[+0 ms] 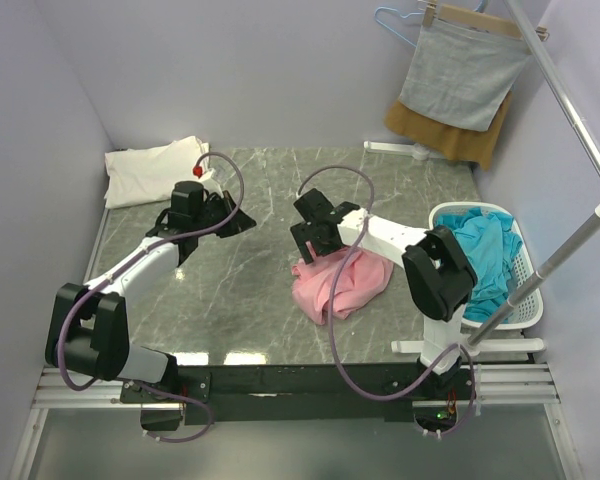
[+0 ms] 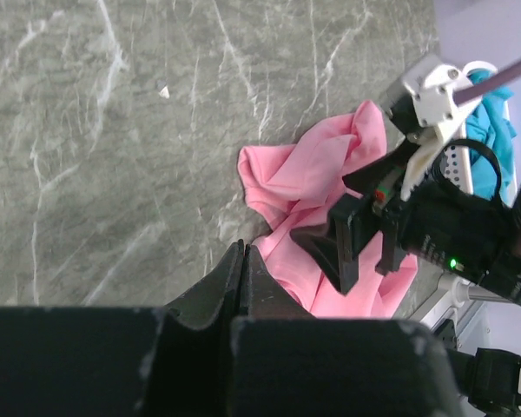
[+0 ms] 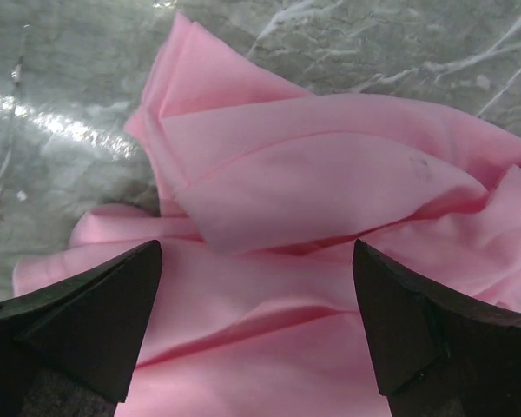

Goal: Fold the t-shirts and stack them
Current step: Flatten out the tshirt

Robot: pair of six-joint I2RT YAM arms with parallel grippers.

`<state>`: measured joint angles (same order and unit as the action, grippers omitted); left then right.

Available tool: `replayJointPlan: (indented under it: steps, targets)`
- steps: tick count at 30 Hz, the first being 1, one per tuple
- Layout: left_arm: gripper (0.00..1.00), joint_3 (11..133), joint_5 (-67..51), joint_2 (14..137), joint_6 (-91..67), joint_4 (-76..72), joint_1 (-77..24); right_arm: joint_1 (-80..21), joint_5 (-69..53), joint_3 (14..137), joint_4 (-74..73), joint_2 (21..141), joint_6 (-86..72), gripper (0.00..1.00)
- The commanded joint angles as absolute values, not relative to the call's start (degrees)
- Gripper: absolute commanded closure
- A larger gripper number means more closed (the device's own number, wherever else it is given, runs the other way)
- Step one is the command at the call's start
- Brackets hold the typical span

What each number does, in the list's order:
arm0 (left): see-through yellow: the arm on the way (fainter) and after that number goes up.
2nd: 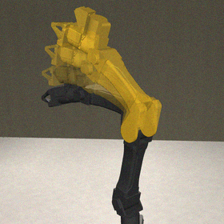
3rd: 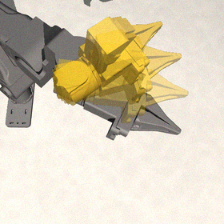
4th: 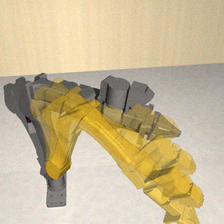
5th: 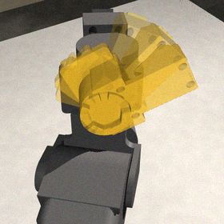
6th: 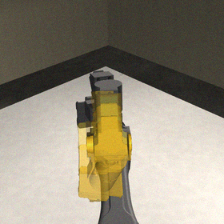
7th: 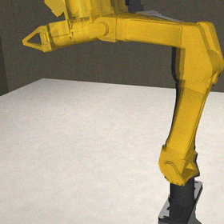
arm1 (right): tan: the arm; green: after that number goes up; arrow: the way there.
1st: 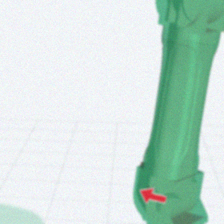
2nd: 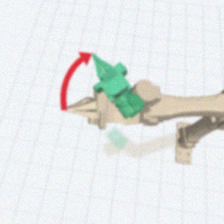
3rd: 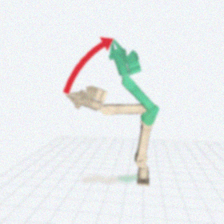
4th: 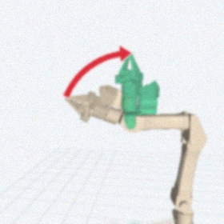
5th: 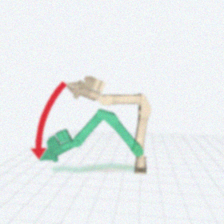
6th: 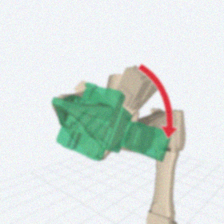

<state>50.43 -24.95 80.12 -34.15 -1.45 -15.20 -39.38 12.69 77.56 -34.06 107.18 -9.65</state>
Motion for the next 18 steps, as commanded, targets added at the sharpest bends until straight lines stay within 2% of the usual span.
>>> replayJointPlan:
  steps: [1, 3, 4, 6, 7, 9, 10, 11, 14, 18]
  targets:
    - [0.99, 48.87, -24.35, 78.14, -34.54, -3.78, -15.29, -39.20, 16.61, 82.79, -33.84, 109.76, -7.82, 0.10]
    - [0.99, 48.08, -24.35, 78.05, -34.71, -4.04, -15.29, -39.11, 17.22, 82.80, -32.53, 110.13, -8.17, 0.22]
    - [0.99, 47.99, -24.35, 77.96, -34.80, -4.39, -15.29, -39.11, 17.57, 82.53, -31.48, 109.78, -8.26, 0.33]
    - [0.99, 47.90, -24.43, 78.13, -34.72, -4.31, -15.29, -39.11, 18.10, 83.57, -30.50, 109.69, -8.61, 0.38]
    - [0.99, 47.90, -24.35, 78.22, -34.63, -4.22, -15.29, -38.85, 18.19, 84.11, -30.41, 110.21, -8.53, 0.53]
    - [0.99, 47.81, -24.43, 78.22, -34.54, -4.31, -15.29, -38.67, 18.98, 86.64, -31.55, 111.52, -8.44, 0.70]
    - [0.99, 47.90, -24.43, 78.22, -34.45, -4.31, -15.29, -38.50, 19.42, 87.44, -31.90, 111.97, -8.35, 0.90]
    - [0.99, 47.81, -24.26, 78.14, -34.28, -4.22, -15.29, -38.32, 20.12, 88.32, -32.86, 112.41, -8.26, 0.99]
    - [0.99, 47.20, -23.82, 78.05, -34.45, -4.74, -15.29, -37.97, 19.96, 90.26, -33.13, 112.15, -8.35, 1.00]
    - [0.99, 46.93, -22.59, 77.70, -34.72, -4.83, -15.29, -38.67, 14.61, 93.59, -32.70, 104.45, -7.39, 1.00]
